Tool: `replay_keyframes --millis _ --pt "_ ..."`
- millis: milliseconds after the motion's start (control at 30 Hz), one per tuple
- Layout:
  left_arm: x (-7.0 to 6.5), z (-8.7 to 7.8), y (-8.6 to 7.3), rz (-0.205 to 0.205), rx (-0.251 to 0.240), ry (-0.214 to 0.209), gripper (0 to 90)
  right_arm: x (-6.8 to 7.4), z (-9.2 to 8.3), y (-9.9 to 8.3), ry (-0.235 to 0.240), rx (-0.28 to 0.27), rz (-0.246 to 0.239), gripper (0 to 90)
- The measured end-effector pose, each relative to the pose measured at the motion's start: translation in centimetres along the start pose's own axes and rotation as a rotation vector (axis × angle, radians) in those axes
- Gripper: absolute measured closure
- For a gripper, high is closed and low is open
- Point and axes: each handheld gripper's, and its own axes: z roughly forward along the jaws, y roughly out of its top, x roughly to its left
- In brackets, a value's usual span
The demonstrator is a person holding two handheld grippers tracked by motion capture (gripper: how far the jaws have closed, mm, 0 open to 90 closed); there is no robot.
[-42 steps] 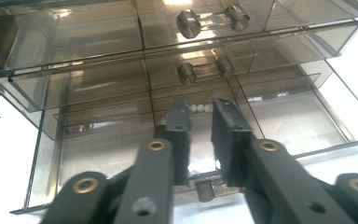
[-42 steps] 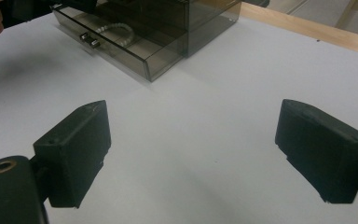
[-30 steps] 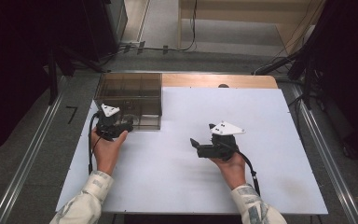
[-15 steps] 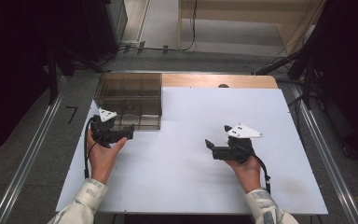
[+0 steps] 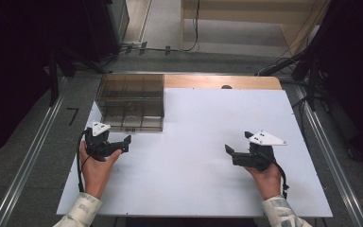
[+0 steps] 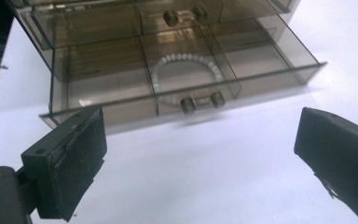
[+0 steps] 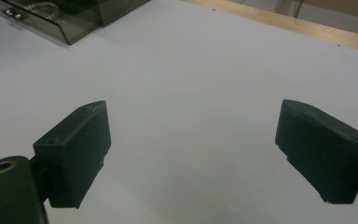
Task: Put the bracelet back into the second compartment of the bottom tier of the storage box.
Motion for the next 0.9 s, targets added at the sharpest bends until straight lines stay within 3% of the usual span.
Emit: replay_keyframes --millis 233,500,633,733,900 --pt "-0.3 -0.4 -0.8 0.005 -0.011 -0.022 2.7 -1.9 -1.8 -1.0 -0.041 0.001 0.016 8.8" --pt "-0.5 -0.7 -1.9 0.018 0.019 -0.017 2.7 -4.2 -3.6 -2.6 -0.091 0.012 0.030 8.8" --pt "-0.6 -1.2 -2.0 0.022 0.000 -0.032 2.7 -5.3 -4.4 -3.3 -0.115 0.018 0.050 8.7" --pt "-0.7 -1.6 -2.1 0.035 0.001 -0.034 2.7 -6.1 -4.9 -3.7 -0.117 0.014 0.066 8.8" --pt "-0.5 -1.9 -3.0 0.025 0.002 -0.036 2.7 -7.0 -5.7 -4.4 -0.131 0.026 0.069 8.8"
